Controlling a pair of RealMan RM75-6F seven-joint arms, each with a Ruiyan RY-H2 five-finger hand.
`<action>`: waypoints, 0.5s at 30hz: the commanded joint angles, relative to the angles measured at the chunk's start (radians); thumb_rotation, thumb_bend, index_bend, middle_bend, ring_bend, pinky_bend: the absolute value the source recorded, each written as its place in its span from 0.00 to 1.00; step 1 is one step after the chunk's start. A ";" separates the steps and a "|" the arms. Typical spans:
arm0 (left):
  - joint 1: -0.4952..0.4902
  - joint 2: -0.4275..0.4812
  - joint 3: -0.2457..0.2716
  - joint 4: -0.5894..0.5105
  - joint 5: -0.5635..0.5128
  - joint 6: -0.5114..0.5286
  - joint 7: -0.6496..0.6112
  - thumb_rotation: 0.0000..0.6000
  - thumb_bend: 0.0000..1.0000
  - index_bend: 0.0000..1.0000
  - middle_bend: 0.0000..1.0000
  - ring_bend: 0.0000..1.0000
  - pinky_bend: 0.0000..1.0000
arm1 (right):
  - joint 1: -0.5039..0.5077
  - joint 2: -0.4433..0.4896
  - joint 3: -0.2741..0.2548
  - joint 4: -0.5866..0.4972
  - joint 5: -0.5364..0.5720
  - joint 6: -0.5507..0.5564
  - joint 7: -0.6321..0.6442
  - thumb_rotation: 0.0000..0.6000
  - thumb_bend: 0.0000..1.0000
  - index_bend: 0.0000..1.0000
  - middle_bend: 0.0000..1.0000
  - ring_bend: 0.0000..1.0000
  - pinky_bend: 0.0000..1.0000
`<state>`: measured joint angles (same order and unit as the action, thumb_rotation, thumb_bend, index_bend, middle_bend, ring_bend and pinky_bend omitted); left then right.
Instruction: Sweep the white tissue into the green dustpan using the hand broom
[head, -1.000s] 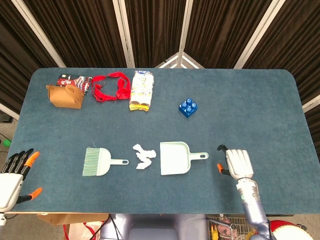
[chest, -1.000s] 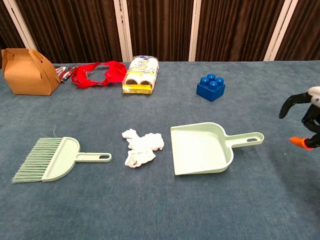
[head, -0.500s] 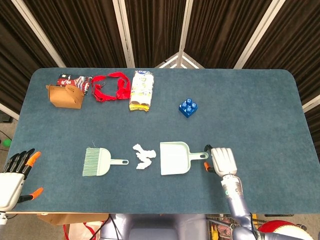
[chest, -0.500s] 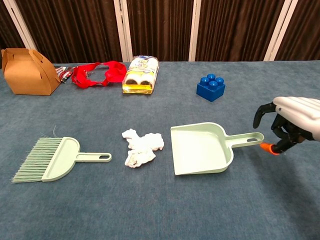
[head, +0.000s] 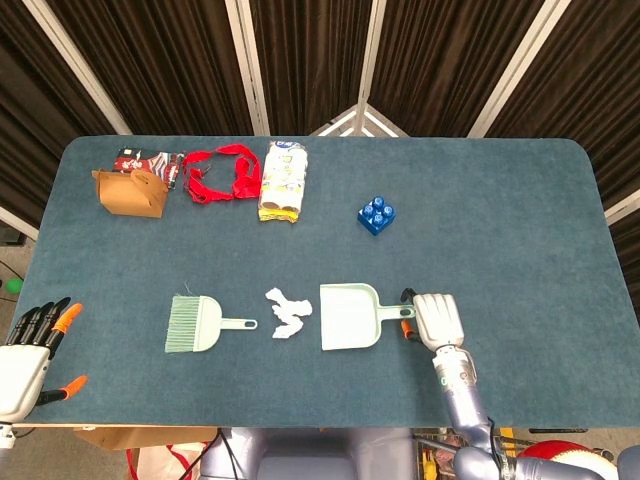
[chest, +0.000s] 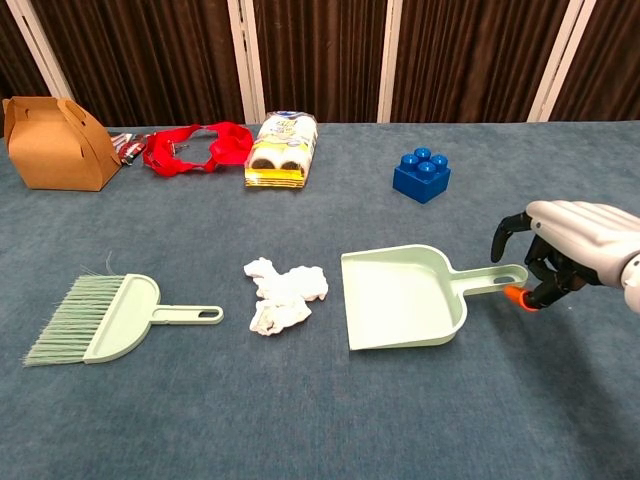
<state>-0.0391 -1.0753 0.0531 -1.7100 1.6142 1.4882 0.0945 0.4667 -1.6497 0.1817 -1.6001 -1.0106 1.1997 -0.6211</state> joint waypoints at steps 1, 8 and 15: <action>0.000 0.000 0.000 0.000 -0.001 -0.001 0.001 1.00 0.00 0.00 0.00 0.00 0.05 | 0.003 -0.004 -0.002 0.000 0.001 0.001 -0.001 1.00 0.39 0.42 0.89 0.87 0.90; -0.001 -0.001 0.000 -0.001 -0.001 -0.001 0.000 1.00 0.00 0.00 0.00 0.00 0.05 | 0.006 -0.017 -0.019 -0.002 -0.005 0.014 -0.010 1.00 0.39 0.43 0.89 0.87 0.90; -0.001 0.001 0.001 0.001 0.001 0.001 -0.005 1.00 0.00 0.00 0.00 0.00 0.05 | 0.003 -0.020 -0.029 0.004 0.001 0.024 -0.011 1.00 0.39 0.43 0.89 0.87 0.90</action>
<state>-0.0400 -1.0748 0.0535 -1.7094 1.6155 1.4896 0.0894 0.4695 -1.6700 0.1532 -1.5959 -1.0100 1.2232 -0.6324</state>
